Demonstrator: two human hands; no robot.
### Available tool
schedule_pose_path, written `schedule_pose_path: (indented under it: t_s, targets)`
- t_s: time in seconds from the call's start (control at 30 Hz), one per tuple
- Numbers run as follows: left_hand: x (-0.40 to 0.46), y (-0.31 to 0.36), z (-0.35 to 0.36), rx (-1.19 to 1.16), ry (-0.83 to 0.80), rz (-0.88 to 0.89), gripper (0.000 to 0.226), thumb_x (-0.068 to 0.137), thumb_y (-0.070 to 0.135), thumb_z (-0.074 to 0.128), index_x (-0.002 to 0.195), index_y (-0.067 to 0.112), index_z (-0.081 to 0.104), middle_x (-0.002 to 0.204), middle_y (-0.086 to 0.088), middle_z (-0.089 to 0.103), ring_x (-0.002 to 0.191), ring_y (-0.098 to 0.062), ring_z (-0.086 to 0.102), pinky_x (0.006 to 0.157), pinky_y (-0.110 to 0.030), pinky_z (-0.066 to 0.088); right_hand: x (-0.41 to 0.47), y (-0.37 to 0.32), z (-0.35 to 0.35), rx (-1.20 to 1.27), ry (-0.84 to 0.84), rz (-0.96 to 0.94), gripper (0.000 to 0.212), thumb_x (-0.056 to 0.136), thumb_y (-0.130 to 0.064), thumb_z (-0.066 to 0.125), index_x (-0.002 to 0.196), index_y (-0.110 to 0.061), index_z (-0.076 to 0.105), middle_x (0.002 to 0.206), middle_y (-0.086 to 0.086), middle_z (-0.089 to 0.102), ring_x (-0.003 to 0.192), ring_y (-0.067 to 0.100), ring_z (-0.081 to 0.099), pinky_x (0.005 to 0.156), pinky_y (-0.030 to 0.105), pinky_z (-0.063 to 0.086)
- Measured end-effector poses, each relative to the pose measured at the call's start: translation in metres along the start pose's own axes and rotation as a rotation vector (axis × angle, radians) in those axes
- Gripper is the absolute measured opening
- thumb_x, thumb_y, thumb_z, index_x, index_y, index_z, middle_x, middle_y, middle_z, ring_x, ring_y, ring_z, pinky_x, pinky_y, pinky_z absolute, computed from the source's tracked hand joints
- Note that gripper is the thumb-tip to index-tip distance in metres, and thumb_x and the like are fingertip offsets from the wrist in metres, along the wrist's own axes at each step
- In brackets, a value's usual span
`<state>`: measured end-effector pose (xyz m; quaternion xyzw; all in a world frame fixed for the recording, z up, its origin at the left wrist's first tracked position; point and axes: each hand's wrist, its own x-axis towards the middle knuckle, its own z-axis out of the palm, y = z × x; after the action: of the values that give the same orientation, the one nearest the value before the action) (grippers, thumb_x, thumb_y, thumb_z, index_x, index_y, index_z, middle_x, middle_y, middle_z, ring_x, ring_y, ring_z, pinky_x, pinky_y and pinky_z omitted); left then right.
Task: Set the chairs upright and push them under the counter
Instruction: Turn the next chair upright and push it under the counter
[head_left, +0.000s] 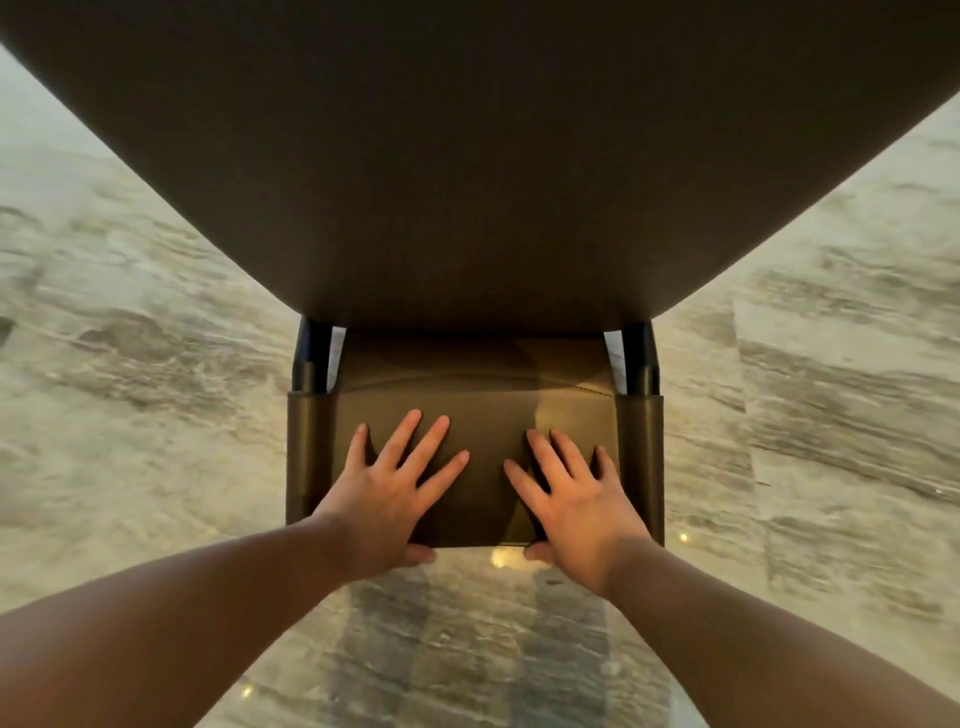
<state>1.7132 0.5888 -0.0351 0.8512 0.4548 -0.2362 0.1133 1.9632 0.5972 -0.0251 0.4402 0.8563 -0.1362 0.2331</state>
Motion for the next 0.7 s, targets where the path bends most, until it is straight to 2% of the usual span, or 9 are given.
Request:
schedule_pose_path:
  t_s: [0.1, 0.23, 0.37, 0.5, 0.63, 0.7]
  targets:
    - [0.003, -0.002, -0.005, 0.026, -0.032, 0.022, 0.111, 0.082, 0.077, 0.045, 0.141, 0.032, -0.038, 0.145, -0.015, -0.048, 0.131, -0.041, -0.041, 0.109, -0.072, 0.001, 0.005, 0.006, -0.005, -0.033, -0.005, -0.053, 0.099, 0.085, -0.060, 0.056, 0.148, -0.029, -0.013, 0.157, 0.011, -0.023, 0.144, 0.040, -0.016, 0.110, 0.066, 0.008]
    - [0.003, -0.003, -0.005, 0.060, -0.063, 0.053, 0.111, 0.085, 0.073, 0.047, 0.140, 0.030, -0.039, 0.145, -0.017, -0.049, 0.131, -0.045, -0.040, 0.108, -0.073, 0.001, 0.003, 0.012, -0.003, -0.047, -0.015, -0.112, 0.093, 0.087, -0.060, 0.053, 0.149, -0.026, -0.007, 0.159, 0.014, -0.019, 0.144, 0.042, -0.016, 0.111, 0.066, 0.010]
    - [-0.001, -0.006, -0.004, 0.083, -0.042, 0.155, 0.101, 0.089, 0.065, 0.046, 0.146, 0.029, -0.029, 0.158, -0.012, -0.031, 0.140, -0.046, -0.030, 0.109, -0.072, 0.000, 0.001, 0.016, -0.004, -0.059, -0.029, -0.166, 0.086, 0.091, -0.061, 0.046, 0.150, -0.023, -0.003, 0.160, 0.015, -0.015, 0.144, 0.045, -0.013, 0.112, 0.063, 0.015]
    - [-0.004, 0.009, -0.002, 0.079, -0.059, 0.034, 0.116, 0.087, 0.043, 0.061, 0.141, 0.028, -0.041, 0.148, -0.010, -0.049, 0.130, -0.041, -0.047, 0.106, -0.072, -0.008, -0.001, 0.007, 0.001, -0.050, -0.019, -0.140, 0.089, 0.092, -0.053, 0.046, 0.147, -0.026, -0.018, 0.150, 0.016, -0.035, 0.141, 0.046, -0.021, 0.111, 0.066, 0.010]
    - [-0.007, 0.015, 0.004, 0.062, -0.085, -0.101, 0.123, 0.084, 0.031, 0.064, 0.135, 0.028, -0.048, 0.143, -0.009, -0.054, 0.133, -0.037, -0.046, 0.105, -0.073, -0.007, -0.004, 0.001, 0.010, -0.037, -0.001, -0.061, 0.099, 0.092, -0.039, 0.049, 0.139, -0.026, -0.037, 0.138, 0.012, -0.053, 0.126, 0.038, -0.047, 0.109, 0.068, -0.002]
    - [-0.008, 0.015, 0.004, 0.048, -0.104, -0.128, 0.122, 0.084, 0.029, 0.063, 0.133, 0.031, -0.049, 0.142, -0.008, -0.056, 0.129, -0.036, -0.050, 0.104, -0.073, -0.008, -0.006, 0.003, 0.011, -0.021, 0.000, -0.022, 0.104, 0.091, -0.036, 0.051, 0.137, -0.029, -0.041, 0.137, 0.008, -0.056, 0.122, 0.034, -0.052, 0.107, 0.069, -0.006]
